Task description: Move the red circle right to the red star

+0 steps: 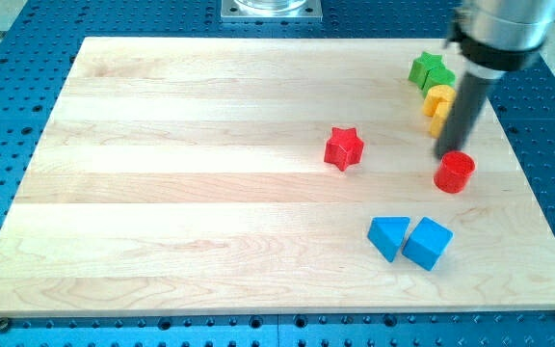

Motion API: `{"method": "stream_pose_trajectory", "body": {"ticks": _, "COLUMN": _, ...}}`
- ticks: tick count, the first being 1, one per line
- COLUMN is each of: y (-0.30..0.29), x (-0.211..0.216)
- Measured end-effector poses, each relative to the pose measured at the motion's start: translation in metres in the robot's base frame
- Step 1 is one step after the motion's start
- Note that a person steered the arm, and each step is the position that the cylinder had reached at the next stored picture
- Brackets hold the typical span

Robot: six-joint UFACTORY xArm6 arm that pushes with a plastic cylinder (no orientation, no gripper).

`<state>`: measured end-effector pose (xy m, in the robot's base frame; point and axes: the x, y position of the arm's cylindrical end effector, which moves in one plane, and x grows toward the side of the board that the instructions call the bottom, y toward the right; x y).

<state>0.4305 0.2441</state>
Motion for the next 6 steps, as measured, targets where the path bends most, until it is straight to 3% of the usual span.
{"method": "stream_pose_trajectory", "body": {"ticks": 1, "y": 0.049, "x": 0.029}}
{"method": "stream_pose_trajectory", "body": {"ticks": 3, "y": -0.064, "x": 0.038}}
{"method": "stream_pose_trajectory", "body": {"ticks": 4, "y": -0.049, "x": 0.076}}
{"method": "stream_pose_trajectory", "body": {"ticks": 5, "y": -0.096, "x": 0.063}}
{"method": "stream_pose_trajectory", "body": {"ticks": 6, "y": -0.101, "x": 0.046}}
